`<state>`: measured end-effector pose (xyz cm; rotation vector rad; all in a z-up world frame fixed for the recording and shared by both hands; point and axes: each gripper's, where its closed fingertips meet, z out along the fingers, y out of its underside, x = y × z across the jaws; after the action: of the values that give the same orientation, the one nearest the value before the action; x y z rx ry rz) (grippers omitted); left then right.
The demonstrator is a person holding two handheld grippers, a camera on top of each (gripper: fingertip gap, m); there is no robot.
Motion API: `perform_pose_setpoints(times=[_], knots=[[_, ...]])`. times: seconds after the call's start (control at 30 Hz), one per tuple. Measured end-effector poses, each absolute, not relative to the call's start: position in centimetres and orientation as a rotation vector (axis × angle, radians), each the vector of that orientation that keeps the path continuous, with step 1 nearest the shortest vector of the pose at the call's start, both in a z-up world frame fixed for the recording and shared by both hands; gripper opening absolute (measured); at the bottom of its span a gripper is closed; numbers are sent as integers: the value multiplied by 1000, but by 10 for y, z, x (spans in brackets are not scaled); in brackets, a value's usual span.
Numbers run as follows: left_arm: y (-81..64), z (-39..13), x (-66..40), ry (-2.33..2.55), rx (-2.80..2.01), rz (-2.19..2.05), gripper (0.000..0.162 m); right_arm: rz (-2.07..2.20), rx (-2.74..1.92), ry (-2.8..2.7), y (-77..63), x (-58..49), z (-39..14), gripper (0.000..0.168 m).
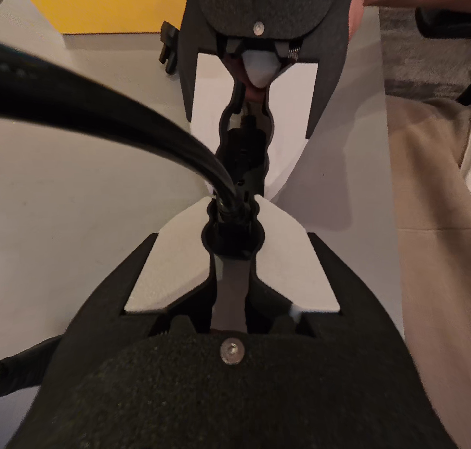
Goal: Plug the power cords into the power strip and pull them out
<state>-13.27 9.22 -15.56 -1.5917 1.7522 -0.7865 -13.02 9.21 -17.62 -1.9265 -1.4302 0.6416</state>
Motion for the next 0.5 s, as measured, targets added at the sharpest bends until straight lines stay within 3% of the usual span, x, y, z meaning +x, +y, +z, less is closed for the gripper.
perform_pose_setpoints(times=[0.5], knots=[[94, -155, -140, 1737, -1555, -906, 24, 712, -1949, -1408, 92, -134, -177, 40]])
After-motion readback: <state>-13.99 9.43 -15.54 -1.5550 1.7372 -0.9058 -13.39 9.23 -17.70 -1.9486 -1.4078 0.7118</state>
